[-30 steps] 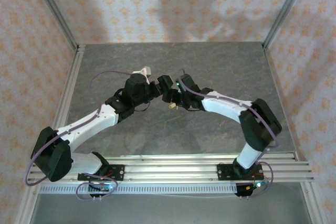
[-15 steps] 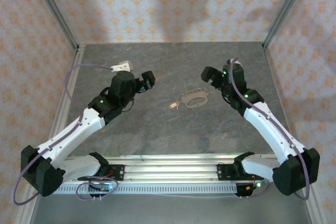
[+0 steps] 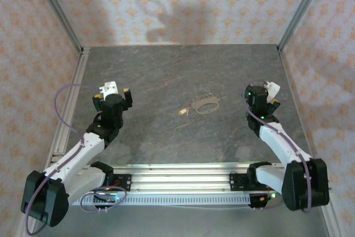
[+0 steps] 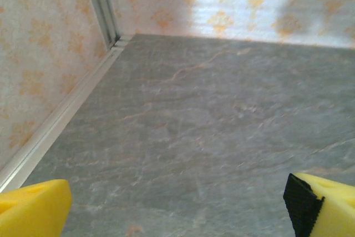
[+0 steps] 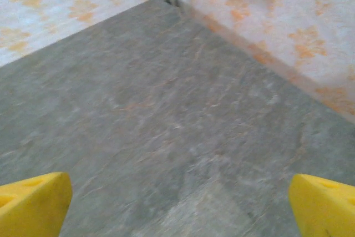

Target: Put the keys on the keyring

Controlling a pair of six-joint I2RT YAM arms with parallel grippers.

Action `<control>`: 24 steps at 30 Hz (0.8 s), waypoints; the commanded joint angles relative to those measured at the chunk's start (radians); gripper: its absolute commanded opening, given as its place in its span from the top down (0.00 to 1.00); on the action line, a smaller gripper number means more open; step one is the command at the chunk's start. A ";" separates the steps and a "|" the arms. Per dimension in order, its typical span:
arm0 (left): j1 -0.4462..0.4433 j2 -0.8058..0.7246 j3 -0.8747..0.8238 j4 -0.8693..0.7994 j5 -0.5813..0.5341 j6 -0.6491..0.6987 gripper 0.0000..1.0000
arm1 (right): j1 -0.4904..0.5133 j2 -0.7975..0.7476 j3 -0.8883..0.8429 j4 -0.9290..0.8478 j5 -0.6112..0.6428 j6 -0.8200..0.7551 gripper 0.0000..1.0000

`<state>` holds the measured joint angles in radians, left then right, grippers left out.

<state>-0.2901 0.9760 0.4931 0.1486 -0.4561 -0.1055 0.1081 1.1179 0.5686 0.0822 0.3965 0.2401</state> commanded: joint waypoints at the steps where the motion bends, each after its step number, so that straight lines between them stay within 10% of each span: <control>1: 0.044 0.079 -0.068 0.235 0.001 0.097 0.00 | -0.041 0.098 -0.015 0.075 0.068 -0.042 0.00; 16: 0.232 0.490 -0.126 0.671 0.347 0.123 0.00 | -0.093 0.423 -0.194 0.809 -0.319 -0.256 0.01; 24: 0.247 0.529 -0.059 0.590 0.384 0.122 0.00 | -0.099 0.404 -0.160 0.719 -0.367 -0.268 0.01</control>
<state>-0.0513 1.5063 0.4057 0.7128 -0.0917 0.0200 0.0158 1.5398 0.4095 0.7410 0.0689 -0.0025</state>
